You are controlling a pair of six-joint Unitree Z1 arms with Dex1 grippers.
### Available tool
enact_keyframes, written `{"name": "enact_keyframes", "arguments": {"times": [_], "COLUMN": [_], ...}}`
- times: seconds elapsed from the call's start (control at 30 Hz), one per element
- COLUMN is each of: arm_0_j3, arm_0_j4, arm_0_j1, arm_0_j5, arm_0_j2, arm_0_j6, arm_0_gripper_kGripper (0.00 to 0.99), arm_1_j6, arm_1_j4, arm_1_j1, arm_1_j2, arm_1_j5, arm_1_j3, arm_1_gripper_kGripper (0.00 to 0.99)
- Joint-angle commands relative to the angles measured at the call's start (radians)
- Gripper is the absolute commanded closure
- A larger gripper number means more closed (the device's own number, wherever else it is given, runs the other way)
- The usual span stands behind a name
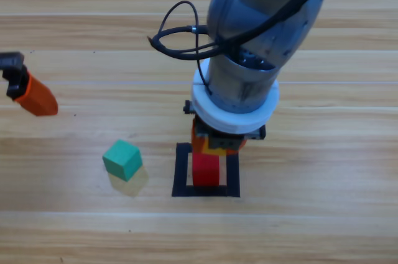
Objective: Stack the blocks in the rectangular block: red at the bottom, yellow in the middle, green on top
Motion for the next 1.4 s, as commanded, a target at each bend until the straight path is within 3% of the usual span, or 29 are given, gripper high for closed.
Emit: {"name": "enact_keyframes", "arguments": {"times": [0.03,1.4], "arm_0_j3": [0.054,0.166], "arm_0_j4": [-0.034,-0.156], "arm_0_j1": [0.032,0.064], "arm_0_j5": [-0.016,-0.028], "arm_0_j2": [0.021,0.021], "arm_0_j6": [0.007,-0.001], "arm_0_gripper_kGripper": [0.039,0.042], "arm_1_j6": [-0.001,-0.049], "arm_1_j4": [0.008,0.027], "arm_1_j1": [0.027,0.028], "arm_1_j2": [0.097,0.138], "arm_1_j5": [-0.002,0.013], "arm_1_j3": [-0.011,-0.040], "arm_1_gripper_kGripper": [0.817,0.814]}}
